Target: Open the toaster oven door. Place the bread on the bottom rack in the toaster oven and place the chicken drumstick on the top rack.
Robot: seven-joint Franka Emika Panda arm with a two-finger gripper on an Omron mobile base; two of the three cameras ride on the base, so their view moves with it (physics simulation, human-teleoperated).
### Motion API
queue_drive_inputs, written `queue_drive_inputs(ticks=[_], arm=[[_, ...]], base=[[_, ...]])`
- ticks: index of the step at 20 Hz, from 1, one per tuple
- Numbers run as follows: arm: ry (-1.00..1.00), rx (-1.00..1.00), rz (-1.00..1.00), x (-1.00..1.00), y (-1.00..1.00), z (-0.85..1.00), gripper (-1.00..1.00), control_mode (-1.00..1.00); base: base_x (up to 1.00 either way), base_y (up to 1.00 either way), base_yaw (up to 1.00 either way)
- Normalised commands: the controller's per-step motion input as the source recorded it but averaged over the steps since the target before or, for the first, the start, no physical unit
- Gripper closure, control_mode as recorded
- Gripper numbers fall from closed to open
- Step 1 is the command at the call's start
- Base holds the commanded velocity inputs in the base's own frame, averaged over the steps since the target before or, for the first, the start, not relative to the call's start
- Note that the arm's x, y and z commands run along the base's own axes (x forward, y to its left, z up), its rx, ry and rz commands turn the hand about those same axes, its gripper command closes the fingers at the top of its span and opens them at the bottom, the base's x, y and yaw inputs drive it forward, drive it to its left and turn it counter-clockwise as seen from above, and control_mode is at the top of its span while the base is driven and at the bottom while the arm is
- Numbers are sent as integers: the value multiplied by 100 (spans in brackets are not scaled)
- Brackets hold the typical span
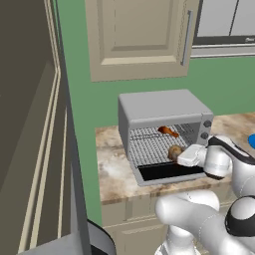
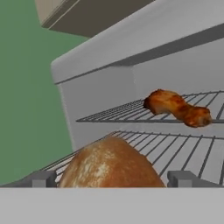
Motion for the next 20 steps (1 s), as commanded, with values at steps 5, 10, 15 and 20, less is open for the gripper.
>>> queue_drive_inputs(ticks=[5, 10, 15, 20], arm=[[-1, -2, -14, 0, 2, 42, -100, -100], [0, -8, -15, 0, 4, 9, -100, -100], [-7, -10, -8, -2, 18, -8, -100, -100], [-2, -8, -5, -10, 0, -3, -100, -100]], base=[[0, 0, 0], [0, 0, 0], [0, 0, 0], [0, 0, 0]])
